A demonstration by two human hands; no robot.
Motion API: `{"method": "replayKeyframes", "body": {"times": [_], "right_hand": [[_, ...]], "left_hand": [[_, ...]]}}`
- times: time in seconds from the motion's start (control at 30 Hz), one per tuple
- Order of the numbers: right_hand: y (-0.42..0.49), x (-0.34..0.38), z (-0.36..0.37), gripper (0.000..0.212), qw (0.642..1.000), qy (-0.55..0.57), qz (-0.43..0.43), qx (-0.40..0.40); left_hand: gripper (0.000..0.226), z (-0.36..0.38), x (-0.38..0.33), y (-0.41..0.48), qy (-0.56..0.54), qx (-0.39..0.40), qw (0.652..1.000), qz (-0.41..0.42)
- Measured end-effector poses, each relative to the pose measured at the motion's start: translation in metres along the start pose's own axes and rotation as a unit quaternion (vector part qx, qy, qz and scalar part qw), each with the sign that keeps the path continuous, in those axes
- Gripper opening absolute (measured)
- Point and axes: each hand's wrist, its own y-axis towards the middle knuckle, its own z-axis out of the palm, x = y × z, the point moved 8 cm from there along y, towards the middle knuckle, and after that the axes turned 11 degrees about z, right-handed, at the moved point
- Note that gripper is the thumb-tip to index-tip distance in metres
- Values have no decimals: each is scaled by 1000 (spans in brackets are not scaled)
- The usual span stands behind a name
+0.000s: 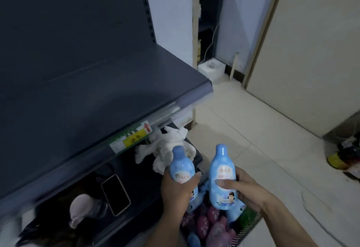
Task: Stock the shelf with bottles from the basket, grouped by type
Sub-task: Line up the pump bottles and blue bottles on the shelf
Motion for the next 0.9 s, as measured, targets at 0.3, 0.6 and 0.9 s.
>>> {"method": "replayKeyframes", "body": {"times": [0.3, 0.6, 0.9], "right_hand": [[-81, 126, 118, 90, 978, -77, -159, 114], [-114, 181, 274, 72, 953, -94, -249, 145], [-99, 175, 455, 83, 939, -118, -286, 149]], "left_hand": [[48, -109, -138, -29, -65, -47, 983, 163], [42, -265, -209, -41, -56, -151, 955, 251], [43, -449, -217, -44, -35, -217, 935, 277]]}}
